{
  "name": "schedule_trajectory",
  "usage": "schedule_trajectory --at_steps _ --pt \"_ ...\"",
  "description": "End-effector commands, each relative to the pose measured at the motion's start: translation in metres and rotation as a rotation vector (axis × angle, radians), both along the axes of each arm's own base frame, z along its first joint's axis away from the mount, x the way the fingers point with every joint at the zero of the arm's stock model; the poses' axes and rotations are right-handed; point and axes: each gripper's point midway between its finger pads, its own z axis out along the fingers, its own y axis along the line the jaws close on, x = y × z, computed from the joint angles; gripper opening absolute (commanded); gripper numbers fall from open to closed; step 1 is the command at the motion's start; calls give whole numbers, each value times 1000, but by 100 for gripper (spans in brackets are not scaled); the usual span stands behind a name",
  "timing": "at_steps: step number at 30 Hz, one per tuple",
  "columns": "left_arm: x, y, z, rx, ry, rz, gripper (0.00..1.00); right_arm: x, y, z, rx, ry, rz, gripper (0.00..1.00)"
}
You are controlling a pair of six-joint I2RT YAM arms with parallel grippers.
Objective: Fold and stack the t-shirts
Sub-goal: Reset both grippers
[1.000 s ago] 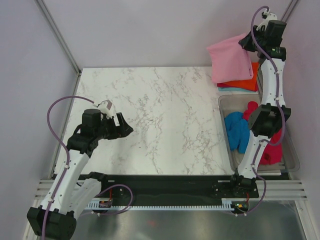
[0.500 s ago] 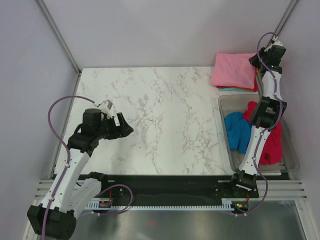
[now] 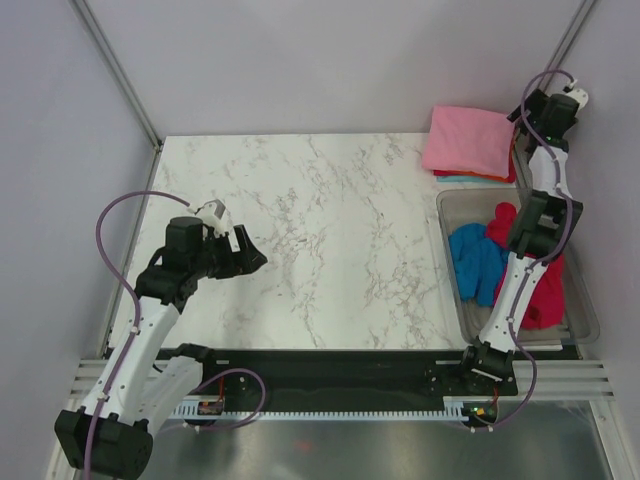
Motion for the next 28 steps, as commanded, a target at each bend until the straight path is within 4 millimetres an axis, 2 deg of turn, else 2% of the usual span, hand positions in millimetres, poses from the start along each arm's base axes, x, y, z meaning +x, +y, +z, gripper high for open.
schedule_trajectory --at_steps 1,2,3,4,5,6,7,8,9,10,11,12,13,14,15,16,17,18,19,20,21,23,24,25,27,28 --pt "3 -4 6 -20 -25 -9 90 -52 -20 209 -126 -321 -144 98" --pt "2 -7 7 -34 -23 -29 90 -60 -16 218 -124 -327 -143 98" --pt "2 -8 9 -35 -28 -38 90 -81 -6 263 -138 -388 -138 98" --pt "1 -9 10 -40 -30 -42 90 -90 4 277 -134 -403 -111 98" --pt "1 -10 11 -41 -33 -45 90 -99 11 275 -98 -380 -100 98" --pt "1 -10 12 -42 -34 -46 90 -110 21 283 -80 -384 -79 98" --pt "1 -11 13 -45 -34 -52 90 -138 38 320 -81 -436 -57 98" --pt "0 -12 14 -50 -39 -62 90 -144 52 292 -30 -371 -12 98" --pt "0 -13 15 -53 -42 -67 90 -155 68 289 -3 -364 9 98" --pt "-1 -13 17 -53 -48 -71 90 -189 91 319 -15 -413 32 98" --pt "-1 -13 19 -56 -59 -71 91 -195 114 275 16 -325 74 98" --pt "-2 -12 18 -54 -60 -63 91 -230 135 297 -8 -370 83 98" --pt "-1 -11 20 -52 -68 -57 91 -242 148 285 7 -354 92 98" --pt "-2 -10 21 -50 -75 -56 91 -252 160 240 44 -271 107 98" --pt "-2 -10 23 -51 -83 -58 91 -280 179 250 51 -307 126 98" --pt "-2 -11 24 -54 -87 -61 91 -292 188 232 104 -273 124 98" --pt "-3 -11 26 -54 -94 -63 91 -304 196 192 134 -200 131 98" --pt "-4 -11 25 -55 -94 -64 91 -327 210 199 131 -234 160 98" --pt "-3 -11 26 -55 -94 -64 91 -339 216 187 142 -218 166 98" --pt "-4 -12 26 -58 -96 -68 91 -350 220 156 152 -147 171 98" --pt "-4 -13 26 -59 -97 -73 91 -367 221 158 139 -161 167 98" --pt "-6 -16 25 -66 -90 -87 91 -385 223 131 125 -66 170 98" --pt "-7 -17 24 -68 -88 -96 90 -394 224 129 113 -56 174 98" --pt "-7 -18 25 -69 -92 -101 89 -402 225 116 116 -2 176 98" --pt "-8 -20 29 -72 -114 -120 89 -409 225 105 107 45 179 98" --pt "-8 -19 34 -69 -136 -114 90 -414 225 93 116 98 178 98"
